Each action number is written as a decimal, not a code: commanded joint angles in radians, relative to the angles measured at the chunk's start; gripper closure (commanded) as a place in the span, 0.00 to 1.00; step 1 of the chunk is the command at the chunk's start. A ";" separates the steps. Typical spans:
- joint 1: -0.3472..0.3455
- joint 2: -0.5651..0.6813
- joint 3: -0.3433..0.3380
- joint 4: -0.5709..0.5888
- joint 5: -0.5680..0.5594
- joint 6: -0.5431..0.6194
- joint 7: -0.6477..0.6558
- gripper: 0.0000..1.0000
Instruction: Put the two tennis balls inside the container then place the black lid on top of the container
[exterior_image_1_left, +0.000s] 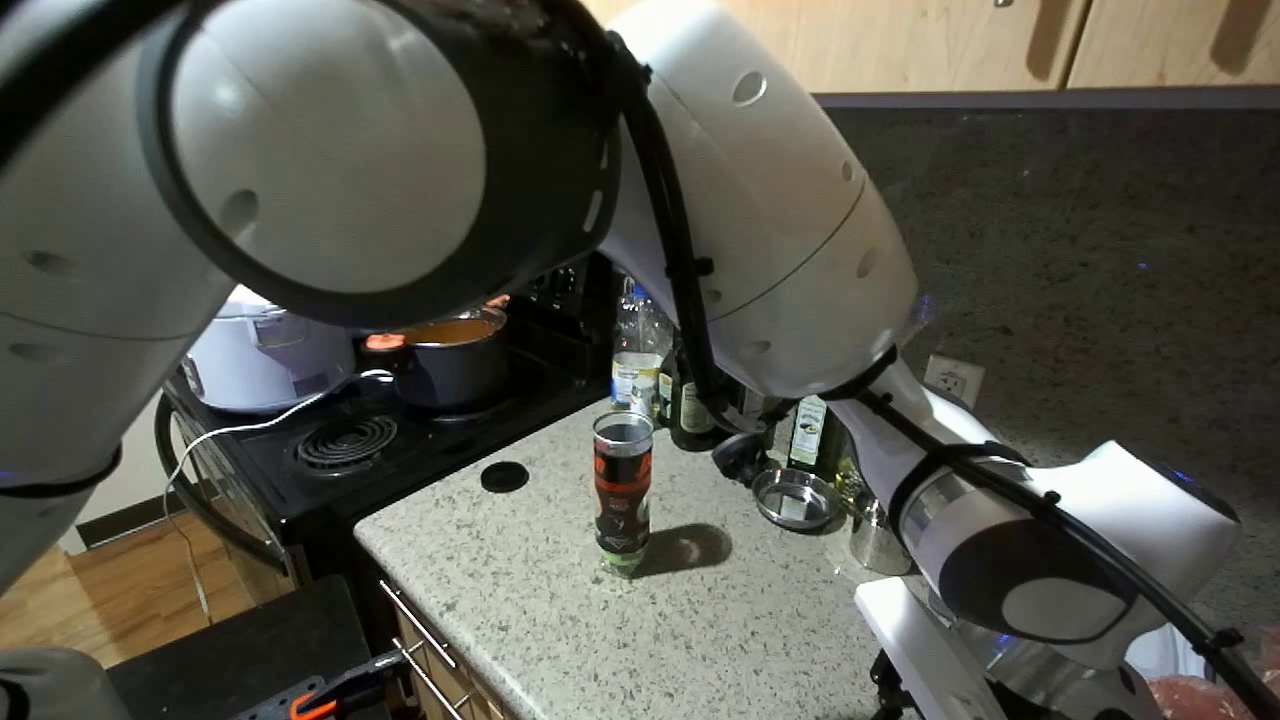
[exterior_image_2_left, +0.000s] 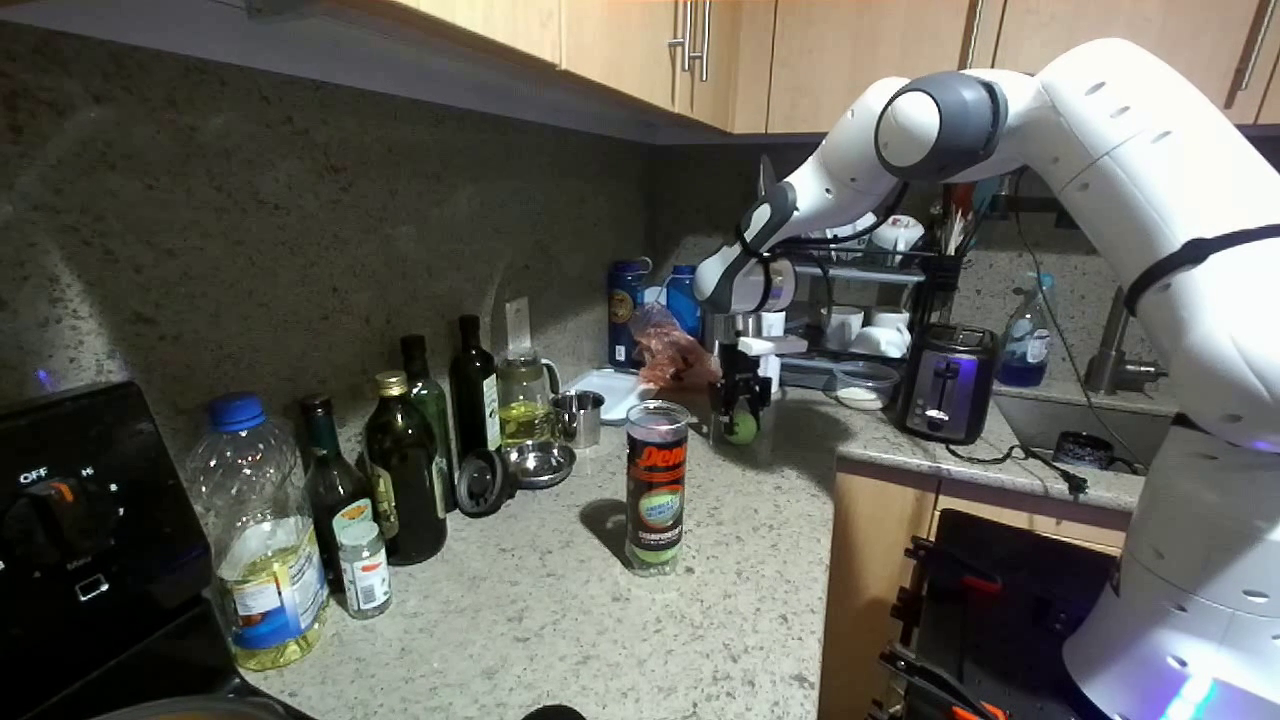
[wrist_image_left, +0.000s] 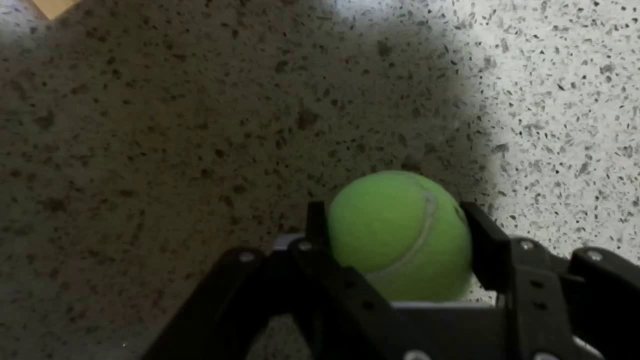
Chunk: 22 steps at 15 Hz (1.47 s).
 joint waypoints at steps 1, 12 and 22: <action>0.010 -0.032 0.008 -0.008 0.006 -0.016 0.002 0.58; 0.062 -0.160 0.009 -0.095 -0.015 0.039 -0.023 0.58; 0.128 -0.410 0.012 -0.432 -0.037 0.299 -0.088 0.58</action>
